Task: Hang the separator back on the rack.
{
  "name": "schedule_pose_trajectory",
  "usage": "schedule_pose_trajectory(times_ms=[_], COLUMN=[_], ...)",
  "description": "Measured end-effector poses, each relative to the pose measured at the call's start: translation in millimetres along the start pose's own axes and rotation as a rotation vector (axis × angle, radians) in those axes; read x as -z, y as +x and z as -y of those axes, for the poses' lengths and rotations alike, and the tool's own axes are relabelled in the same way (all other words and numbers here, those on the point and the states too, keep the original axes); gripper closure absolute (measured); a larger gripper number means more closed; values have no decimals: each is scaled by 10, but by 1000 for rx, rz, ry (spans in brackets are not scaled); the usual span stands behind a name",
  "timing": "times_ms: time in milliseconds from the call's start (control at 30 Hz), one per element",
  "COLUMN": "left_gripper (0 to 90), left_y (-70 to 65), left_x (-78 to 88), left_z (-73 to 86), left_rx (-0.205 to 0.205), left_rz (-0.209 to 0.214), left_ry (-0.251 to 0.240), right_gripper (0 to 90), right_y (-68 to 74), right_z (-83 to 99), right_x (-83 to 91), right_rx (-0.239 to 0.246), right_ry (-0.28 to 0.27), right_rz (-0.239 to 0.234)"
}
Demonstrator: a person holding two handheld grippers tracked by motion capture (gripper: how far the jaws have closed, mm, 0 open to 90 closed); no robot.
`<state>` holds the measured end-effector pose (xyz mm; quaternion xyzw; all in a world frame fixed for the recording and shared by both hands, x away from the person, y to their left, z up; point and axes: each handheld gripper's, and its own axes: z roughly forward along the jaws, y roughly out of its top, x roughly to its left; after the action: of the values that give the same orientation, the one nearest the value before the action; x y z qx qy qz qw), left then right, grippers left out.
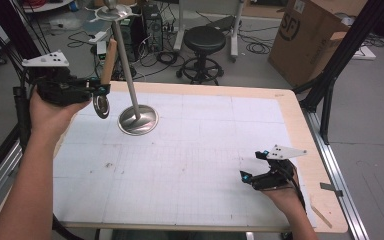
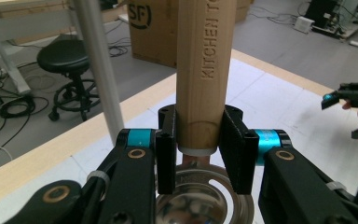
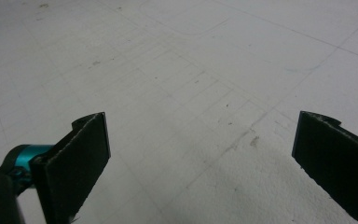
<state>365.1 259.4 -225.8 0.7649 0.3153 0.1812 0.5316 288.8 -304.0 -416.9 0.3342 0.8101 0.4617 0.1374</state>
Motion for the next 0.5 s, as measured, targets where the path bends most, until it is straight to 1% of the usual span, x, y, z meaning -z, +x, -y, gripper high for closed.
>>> schedule_pose_trajectory(times_ms=[200, 367, 433, 500], left_gripper=[690, 690, 690, 690], left_y=[47, 78, 93, 111], left_x=[66, 100, 115, 136], left_z=[-48, -103, -132, -160], left_rx=[12, 10, 11, 8], left_rz=[-24, -39, -50, -59], left_ry=[-11, -8, -6, -5], right_gripper=[27, 26, 27, 27], right_y=[1, 2, 11, 9], right_z=[-7, -4, -2, -1], right_x=[-7, 2, -1, -12], right_rx=[-2, 1, -3, 2], right_ry=[0, 0, 3, 7], right_rz=[-1, 3, -1, 0])
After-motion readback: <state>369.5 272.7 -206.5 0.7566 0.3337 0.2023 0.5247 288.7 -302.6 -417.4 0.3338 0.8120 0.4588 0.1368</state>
